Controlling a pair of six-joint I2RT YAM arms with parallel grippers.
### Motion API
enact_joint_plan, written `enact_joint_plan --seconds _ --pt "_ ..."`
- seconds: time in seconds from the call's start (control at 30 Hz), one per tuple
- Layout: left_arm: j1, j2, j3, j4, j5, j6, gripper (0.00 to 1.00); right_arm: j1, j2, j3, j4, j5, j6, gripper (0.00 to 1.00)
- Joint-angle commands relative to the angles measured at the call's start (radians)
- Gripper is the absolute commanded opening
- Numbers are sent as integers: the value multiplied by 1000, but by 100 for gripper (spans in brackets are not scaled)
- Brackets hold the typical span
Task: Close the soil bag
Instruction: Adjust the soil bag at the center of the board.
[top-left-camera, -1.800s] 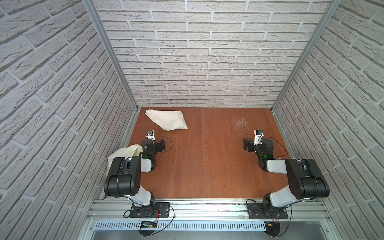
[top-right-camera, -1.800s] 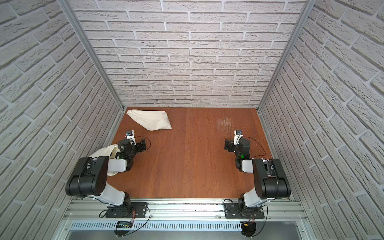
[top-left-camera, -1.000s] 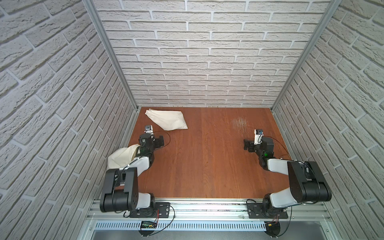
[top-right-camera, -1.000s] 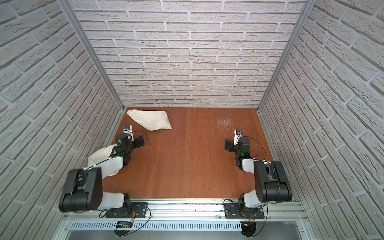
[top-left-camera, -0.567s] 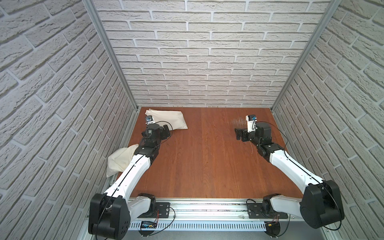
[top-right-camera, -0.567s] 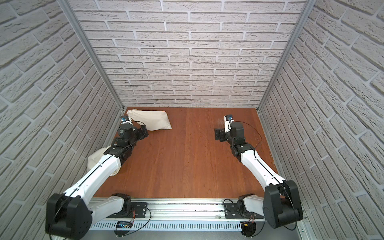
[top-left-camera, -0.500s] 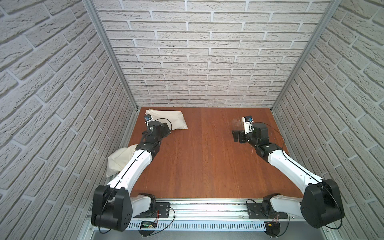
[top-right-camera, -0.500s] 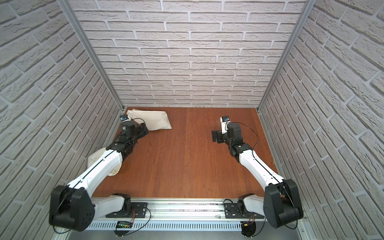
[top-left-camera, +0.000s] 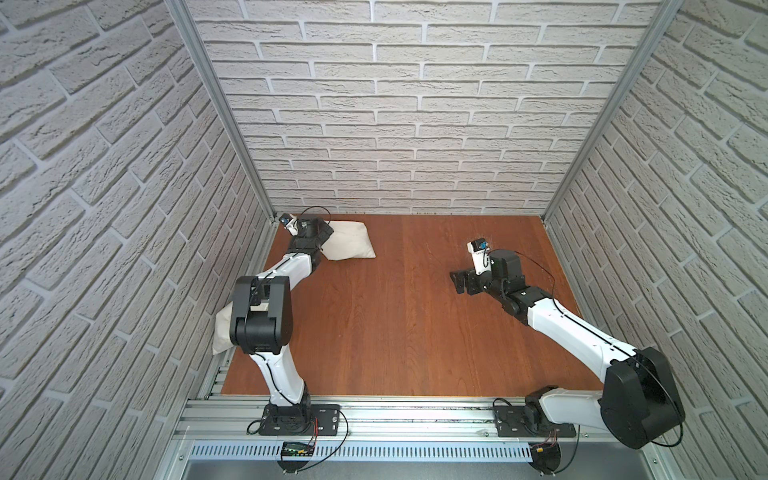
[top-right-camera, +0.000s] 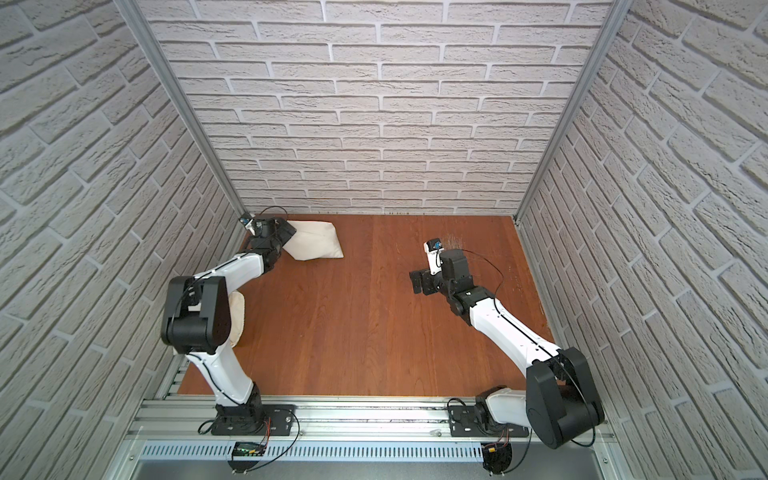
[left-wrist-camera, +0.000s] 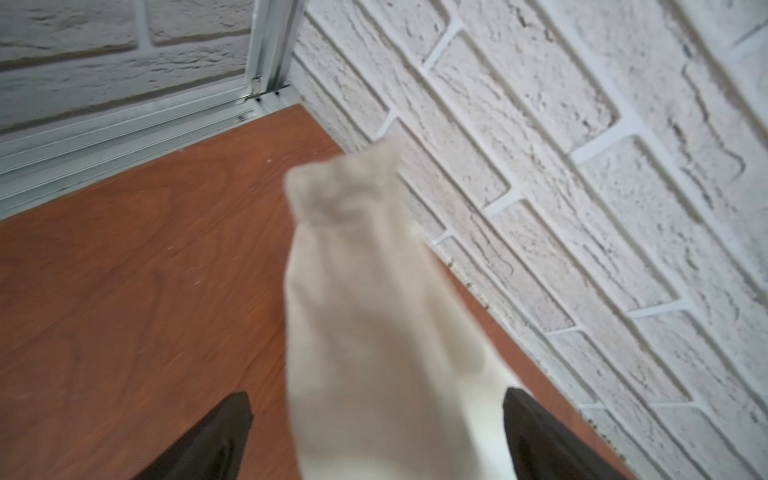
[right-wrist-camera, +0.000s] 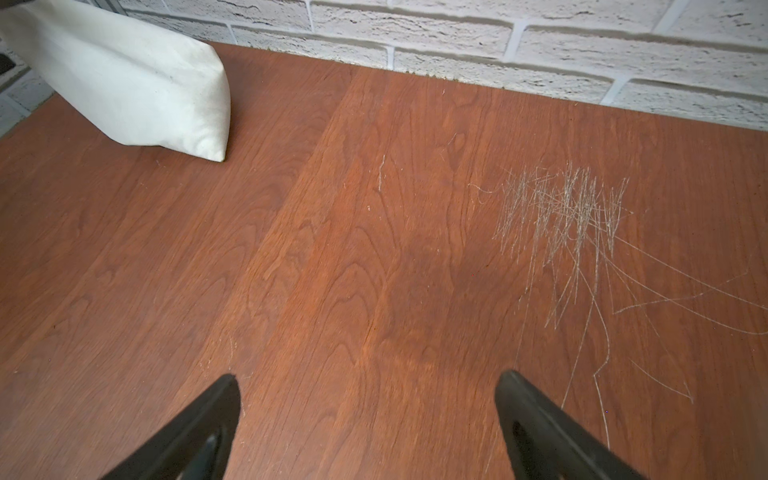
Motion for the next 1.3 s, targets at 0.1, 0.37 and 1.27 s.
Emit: enact_joint_plan --seconds 0.1,0.37,1.27 --pt "-6 119 168 89 150 91 19 10 -1 40 -14 -24 -2 99" --pt "-113 109 372 -90 513 443 0 12 -57 35 -50 28 1 99" --pt "-651 -14 97 -476 573 1085 0 -182 -96 4 -141 -76 410 99"
